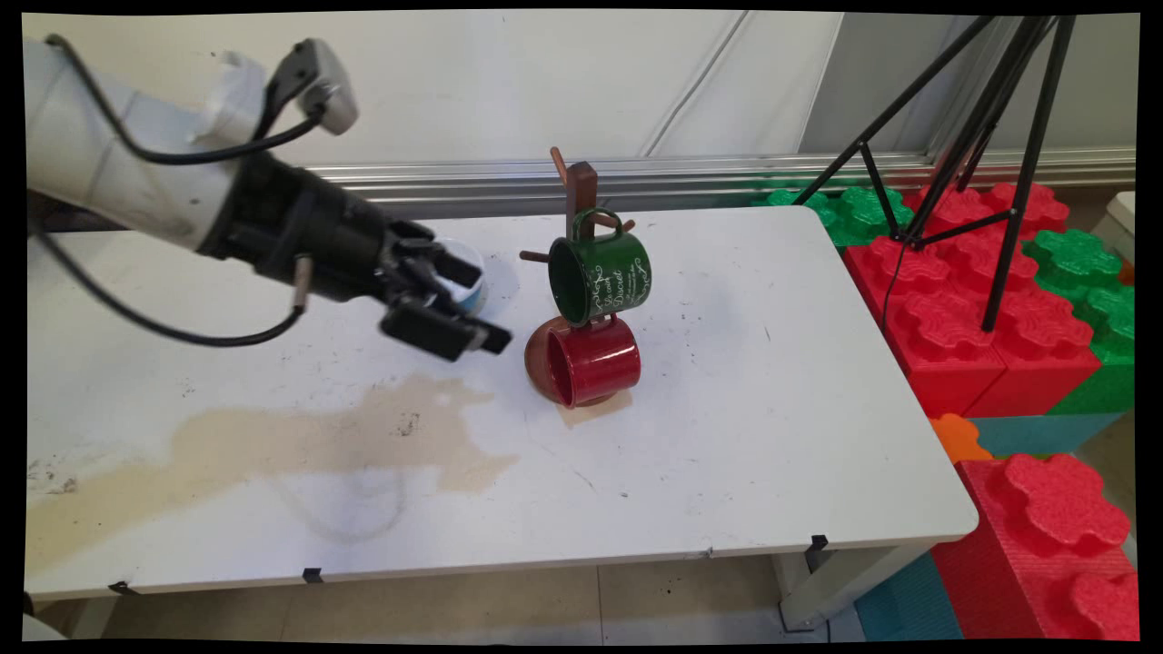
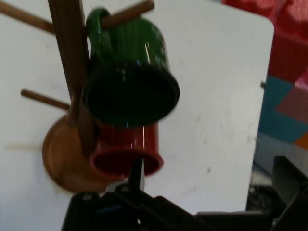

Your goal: Pick up the green mug from the rack

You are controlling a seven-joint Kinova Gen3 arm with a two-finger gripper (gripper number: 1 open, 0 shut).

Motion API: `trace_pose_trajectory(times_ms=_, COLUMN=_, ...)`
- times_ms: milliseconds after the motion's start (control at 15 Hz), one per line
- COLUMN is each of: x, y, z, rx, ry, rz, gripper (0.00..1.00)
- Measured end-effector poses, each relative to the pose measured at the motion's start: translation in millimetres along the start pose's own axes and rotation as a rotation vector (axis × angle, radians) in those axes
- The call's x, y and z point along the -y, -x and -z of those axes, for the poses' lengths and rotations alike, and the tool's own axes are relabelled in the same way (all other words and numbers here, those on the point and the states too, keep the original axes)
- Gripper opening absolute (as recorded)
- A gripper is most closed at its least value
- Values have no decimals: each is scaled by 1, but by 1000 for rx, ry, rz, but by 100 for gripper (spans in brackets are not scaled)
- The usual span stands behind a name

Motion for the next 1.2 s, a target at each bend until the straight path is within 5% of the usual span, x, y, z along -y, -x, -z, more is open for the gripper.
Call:
trace_pose_trajectory(times_ms=400, x=-3, y=-19, z=-35, rx=-67, ry=-15, rz=63, gripper=100)
trace_pose_trajectory(times_ms=1200, x=-12, y=-24, z=-100, rx=-124, ry=-47, rz=218, gripper=100)
